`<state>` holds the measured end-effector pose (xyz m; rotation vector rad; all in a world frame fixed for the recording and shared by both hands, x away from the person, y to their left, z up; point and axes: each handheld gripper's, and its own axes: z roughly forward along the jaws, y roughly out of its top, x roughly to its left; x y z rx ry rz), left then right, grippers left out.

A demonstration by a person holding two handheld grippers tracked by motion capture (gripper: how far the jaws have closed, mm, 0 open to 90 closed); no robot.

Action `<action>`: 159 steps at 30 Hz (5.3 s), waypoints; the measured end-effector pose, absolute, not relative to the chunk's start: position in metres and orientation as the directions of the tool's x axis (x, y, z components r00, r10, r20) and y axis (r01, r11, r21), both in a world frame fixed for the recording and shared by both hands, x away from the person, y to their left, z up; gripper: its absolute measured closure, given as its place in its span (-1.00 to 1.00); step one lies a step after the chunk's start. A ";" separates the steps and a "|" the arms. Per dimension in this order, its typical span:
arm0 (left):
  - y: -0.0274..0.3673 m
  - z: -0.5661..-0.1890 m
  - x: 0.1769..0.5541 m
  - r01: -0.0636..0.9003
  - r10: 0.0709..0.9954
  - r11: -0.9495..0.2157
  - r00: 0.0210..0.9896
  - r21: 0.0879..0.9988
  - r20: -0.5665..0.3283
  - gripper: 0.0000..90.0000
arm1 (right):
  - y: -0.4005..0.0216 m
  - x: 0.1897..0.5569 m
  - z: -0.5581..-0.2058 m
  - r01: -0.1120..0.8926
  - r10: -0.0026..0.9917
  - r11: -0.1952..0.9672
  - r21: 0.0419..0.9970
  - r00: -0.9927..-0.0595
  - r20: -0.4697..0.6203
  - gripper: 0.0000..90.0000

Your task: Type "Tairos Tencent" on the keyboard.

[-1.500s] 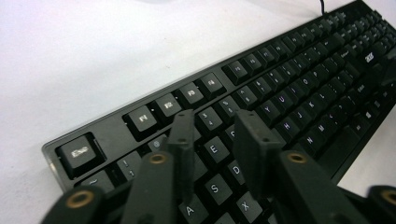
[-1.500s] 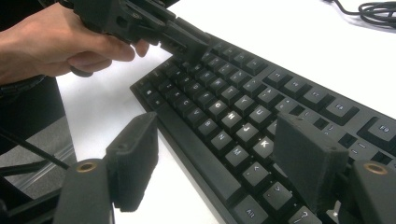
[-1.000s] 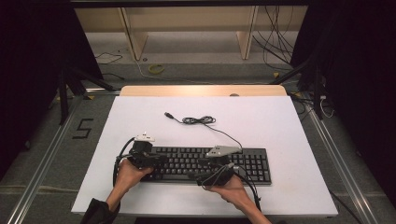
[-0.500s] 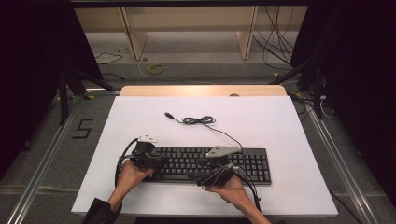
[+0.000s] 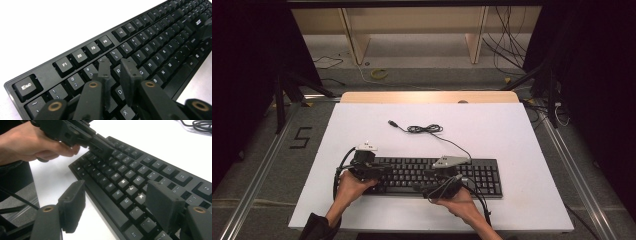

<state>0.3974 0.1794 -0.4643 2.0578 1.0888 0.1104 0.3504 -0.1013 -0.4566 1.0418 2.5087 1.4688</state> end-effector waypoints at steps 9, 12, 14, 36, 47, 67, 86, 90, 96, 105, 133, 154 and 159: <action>0.179 -0.463 0.395 0.676 0.732 -0.296 0.614 0.675 -0.294 0.23 | -0.100 0.351 -0.457 0.519 0.574 0.327 0.790 -0.773 0.270 -0.16; 0.180 -0.461 0.394 0.671 0.729 -0.281 0.614 0.686 -0.302 0.15 | -0.100 0.352 -0.456 0.517 0.576 0.328 0.791 -0.773 0.267 -0.11; 0.182 -0.460 0.392 0.673 0.728 -0.271 0.611 0.689 -0.310 0.09 | -0.099 0.352 -0.456 0.516 0.576 0.328 0.791 -0.773 0.265 -0.07; 0.187 -0.453 0.378 0.653 0.723 -0.225 0.609 0.723 -0.325 -0.20 | -0.088 0.361 -0.461 0.512 0.579 0.371 0.775 -0.780 0.239 0.54; 0.189 -0.452 0.373 0.649 0.718 -0.208 0.609 0.732 -0.337 -0.24 | -0.081 0.366 -0.464 0.513 0.579 0.393 0.763 -0.783 0.228 0.78; 0.192 -0.451 0.368 0.634 0.713 -0.197 0.616 0.748 -0.335 -0.26 | -0.072 0.369 -0.472 0.515 0.575 0.434 0.739 -0.790 0.213 0.96; 0.192 -0.453 0.366 0.637 0.709 -0.198 0.618 0.745 -0.340 -0.27 | -0.064 0.372 -0.482 0.509 0.576 0.472 0.720 -0.796 0.185 1.00; 0.192 -0.453 0.367 0.635 0.709 -0.198 0.619 0.747 -0.338 -0.27 | -0.063 0.372 -0.484 0.511 0.573 0.480 0.713 -0.798 0.186 1.00; 0.193 -0.453 0.367 0.635 0.711 -0.198 0.617 0.747 -0.337 -0.27 | -0.063 0.372 -0.484 0.512 0.575 0.479 0.713 -0.797 0.187 1.00; 0.193 -0.453 0.368 0.634 0.713 -0.197 0.616 0.748 -0.334 -0.27 | -0.067 0.371 -0.478 0.521 0.579 0.442 0.730 -0.787 0.212 0.97; 0.193 -0.454 0.368 0.628 0.713 -0.201 0.620 0.751 -0.327 -0.27 | -0.090 0.363 -0.461 0.503 0.564 0.381 0.776 -0.791 0.236 0.26; 0.191 -0.455 0.368 0.612 0.696 -0.210 0.641 0.762 -0.323 -0.27 | -0.123 0.347 -0.451 0.501 0.593 0.290 0.815 -0.763 0.258 -0.18; 0.188 -0.457 0.369 0.613 0.693 -0.217 0.645 0.760 -0.323 -0.25 | -0.129 0.345 -0.451 0.501 0.603 0.278 0.820 -0.756 0.257 -0.20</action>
